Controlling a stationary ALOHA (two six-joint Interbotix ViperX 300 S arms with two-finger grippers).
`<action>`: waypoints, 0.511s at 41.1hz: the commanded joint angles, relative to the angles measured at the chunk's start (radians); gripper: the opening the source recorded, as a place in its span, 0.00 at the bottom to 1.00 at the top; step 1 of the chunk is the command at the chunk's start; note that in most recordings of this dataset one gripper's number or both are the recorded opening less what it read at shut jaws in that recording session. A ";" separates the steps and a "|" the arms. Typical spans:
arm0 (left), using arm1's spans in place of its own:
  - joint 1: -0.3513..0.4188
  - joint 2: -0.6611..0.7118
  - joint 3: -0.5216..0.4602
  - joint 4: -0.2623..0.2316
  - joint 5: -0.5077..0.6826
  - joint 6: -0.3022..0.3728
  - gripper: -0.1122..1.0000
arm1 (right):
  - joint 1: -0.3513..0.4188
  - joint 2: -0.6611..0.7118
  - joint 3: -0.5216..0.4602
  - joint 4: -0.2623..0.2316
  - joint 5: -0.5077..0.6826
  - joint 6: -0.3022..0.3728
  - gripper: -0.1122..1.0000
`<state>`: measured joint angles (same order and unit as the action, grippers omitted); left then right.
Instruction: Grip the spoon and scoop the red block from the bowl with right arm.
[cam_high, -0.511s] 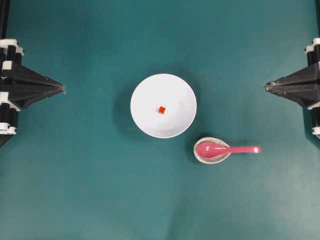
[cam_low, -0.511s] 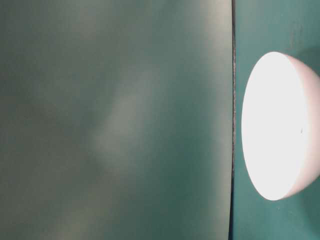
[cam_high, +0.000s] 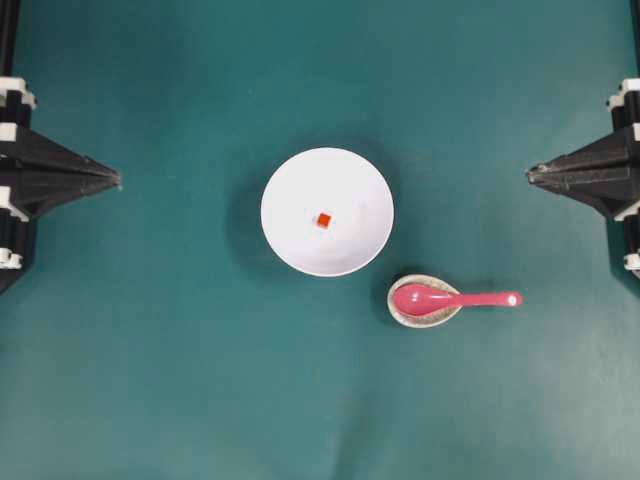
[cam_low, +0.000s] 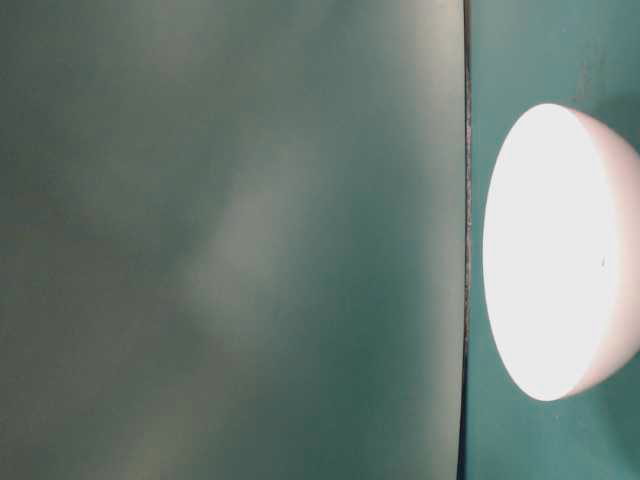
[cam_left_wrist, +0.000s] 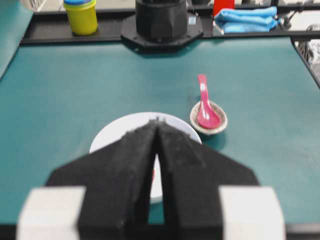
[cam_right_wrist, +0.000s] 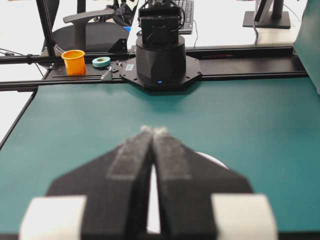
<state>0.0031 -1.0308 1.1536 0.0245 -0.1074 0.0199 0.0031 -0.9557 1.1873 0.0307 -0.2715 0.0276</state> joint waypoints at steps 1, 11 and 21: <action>-0.002 -0.006 -0.031 0.005 -0.006 -0.002 0.10 | 0.005 0.018 -0.005 0.011 -0.009 0.005 0.10; -0.002 -0.012 -0.031 0.002 -0.008 -0.014 0.10 | 0.032 0.092 0.086 0.037 -0.135 0.072 0.10; -0.002 -0.012 -0.032 0.002 -0.009 -0.014 0.10 | 0.092 0.238 0.169 0.063 -0.305 0.163 0.35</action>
<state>0.0031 -1.0477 1.1505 0.0261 -0.1074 0.0077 0.0721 -0.7639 1.3591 0.0890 -0.5400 0.1841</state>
